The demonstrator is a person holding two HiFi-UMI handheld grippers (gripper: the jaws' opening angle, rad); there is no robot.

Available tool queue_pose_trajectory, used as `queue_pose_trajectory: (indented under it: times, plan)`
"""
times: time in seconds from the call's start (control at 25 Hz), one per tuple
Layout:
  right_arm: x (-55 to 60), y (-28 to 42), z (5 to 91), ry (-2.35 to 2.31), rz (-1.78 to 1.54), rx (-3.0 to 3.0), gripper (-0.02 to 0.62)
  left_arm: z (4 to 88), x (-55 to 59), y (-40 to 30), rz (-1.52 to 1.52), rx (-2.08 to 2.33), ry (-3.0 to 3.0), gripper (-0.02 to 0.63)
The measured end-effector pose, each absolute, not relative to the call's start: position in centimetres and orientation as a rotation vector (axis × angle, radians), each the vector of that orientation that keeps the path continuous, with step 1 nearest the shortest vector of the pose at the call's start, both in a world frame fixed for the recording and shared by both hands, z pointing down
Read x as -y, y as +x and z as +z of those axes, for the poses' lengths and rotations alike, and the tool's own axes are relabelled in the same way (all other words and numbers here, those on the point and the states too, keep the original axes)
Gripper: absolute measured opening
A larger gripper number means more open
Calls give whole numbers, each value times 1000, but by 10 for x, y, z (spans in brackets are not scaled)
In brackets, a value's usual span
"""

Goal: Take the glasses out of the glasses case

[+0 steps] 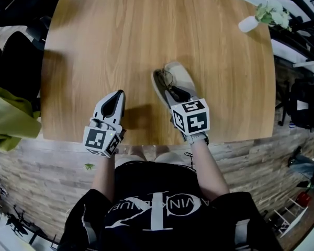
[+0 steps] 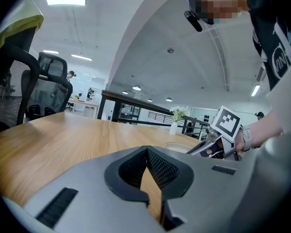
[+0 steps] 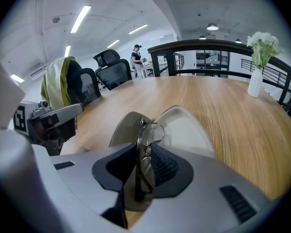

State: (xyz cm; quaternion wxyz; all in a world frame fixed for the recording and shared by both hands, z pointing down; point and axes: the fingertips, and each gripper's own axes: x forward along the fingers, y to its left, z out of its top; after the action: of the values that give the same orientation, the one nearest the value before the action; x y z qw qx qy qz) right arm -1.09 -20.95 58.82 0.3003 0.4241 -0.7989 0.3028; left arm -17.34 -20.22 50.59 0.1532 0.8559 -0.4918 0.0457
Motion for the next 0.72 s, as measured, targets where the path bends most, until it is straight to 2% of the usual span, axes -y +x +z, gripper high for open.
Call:
queue_pose_trajectory:
  times: [0.36,0.72]
  plan:
    - [208,-14,592,1089,744,2098,46,507,201,-172,130,1395,2444,15]
    - [211,-11,580,1125,776,2144,41,502,198,-174,120,1399,2441,15]
